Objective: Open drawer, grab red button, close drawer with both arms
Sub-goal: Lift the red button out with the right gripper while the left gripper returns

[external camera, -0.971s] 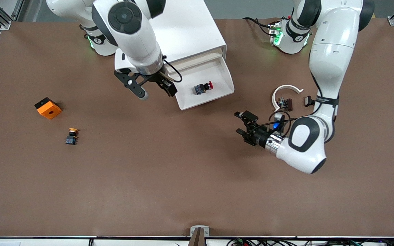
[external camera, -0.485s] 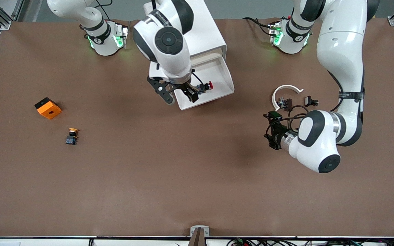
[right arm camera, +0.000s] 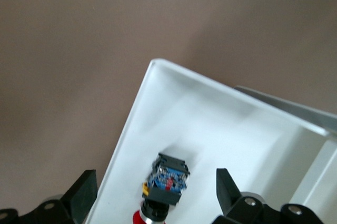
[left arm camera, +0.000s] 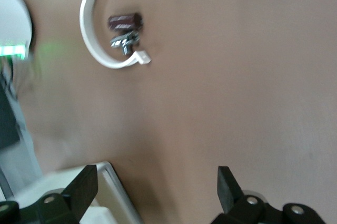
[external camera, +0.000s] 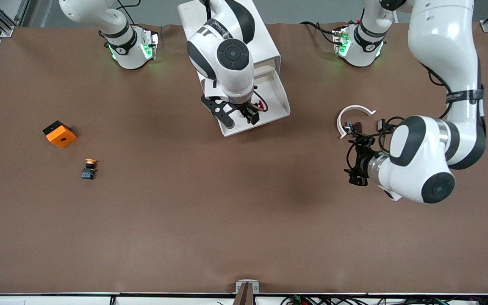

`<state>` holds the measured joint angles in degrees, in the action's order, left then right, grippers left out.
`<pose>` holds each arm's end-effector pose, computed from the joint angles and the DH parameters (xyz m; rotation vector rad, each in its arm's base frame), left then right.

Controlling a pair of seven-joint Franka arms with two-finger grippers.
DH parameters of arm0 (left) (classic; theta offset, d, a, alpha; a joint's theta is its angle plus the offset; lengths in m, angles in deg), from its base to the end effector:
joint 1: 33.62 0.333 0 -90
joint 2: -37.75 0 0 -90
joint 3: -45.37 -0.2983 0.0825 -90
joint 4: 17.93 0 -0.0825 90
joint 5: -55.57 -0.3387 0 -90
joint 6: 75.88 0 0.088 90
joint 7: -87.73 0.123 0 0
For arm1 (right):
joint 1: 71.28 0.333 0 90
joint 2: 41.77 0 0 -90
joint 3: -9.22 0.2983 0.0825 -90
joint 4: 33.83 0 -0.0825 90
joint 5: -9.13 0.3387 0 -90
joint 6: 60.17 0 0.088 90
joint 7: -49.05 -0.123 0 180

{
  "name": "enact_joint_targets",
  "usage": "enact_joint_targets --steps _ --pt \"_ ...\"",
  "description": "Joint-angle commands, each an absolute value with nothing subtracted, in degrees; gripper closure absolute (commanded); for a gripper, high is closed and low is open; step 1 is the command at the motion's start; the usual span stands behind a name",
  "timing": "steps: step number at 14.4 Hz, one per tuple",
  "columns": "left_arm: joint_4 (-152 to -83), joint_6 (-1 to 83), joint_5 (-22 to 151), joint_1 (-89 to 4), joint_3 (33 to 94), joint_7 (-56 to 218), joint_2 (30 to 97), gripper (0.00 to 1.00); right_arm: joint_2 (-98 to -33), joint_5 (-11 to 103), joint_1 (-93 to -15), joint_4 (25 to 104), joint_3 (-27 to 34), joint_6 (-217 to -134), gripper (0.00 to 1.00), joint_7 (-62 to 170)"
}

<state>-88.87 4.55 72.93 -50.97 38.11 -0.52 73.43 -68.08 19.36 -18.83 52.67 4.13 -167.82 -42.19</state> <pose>0.5947 -0.1643 0.3653 -2.2174 -1.8227 0.6843 0.4075 0.4775 0.3798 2.8394 -1.2343 -0.2336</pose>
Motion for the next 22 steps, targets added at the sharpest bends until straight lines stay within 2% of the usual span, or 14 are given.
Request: enact_joint_targets --steps 1,7,9,13,15,18,21,22 --pt "-90.26 4.62 69.55 -51.28 37.90 14.56 70.36 0.00 -69.36 21.70 -18.11 51.86 3.51 -167.66 0.00 -42.62" --pt "-94.37 9.53 67.52 -51.81 38.16 34.89 66.32 0.00 -71.04 21.70 -16.44 52.30 3.42 -167.48 0.00 -42.62" --pt "-99.90 13.74 67.52 -52.51 38.43 37.02 63.07 0.00 -71.82 21.70 -16.17 52.30 3.42 -167.57 0.00 -42.62" --pt "-115.09 26.47 63.14 -55.15 40.34 42.45 54.47 0.00 -73.06 21.70 -15.56 52.30 3.42 -168.27 0.00 -42.62" --pt "-119.51 32.20 63.13 -55.06 43.07 44.31 51.82 0.00 -73.50 21.70 -15.38 52.30 3.51 -168.62 0.00 -42.53" --pt "-122.33 36.87 63.04 -55.06 46.68 44.40 51.28 0.00 -73.85 21.70 -14.85 52.21 3.42 -168.80 0.00 -41.83" --pt "-124.88 40.99 63.04 -55.15 48.97 44.40 51.37 0.00 -73.85 21.70 -14.94 52.21 3.42 -168.80 0.38 -41.74" --pt "-126.63 43.62 63.04 -55.15 50.10 44.40 51.28 0.00 -73.85 21.70 -14.94 52.12 3.42 -168.80 0.47 -41.74"
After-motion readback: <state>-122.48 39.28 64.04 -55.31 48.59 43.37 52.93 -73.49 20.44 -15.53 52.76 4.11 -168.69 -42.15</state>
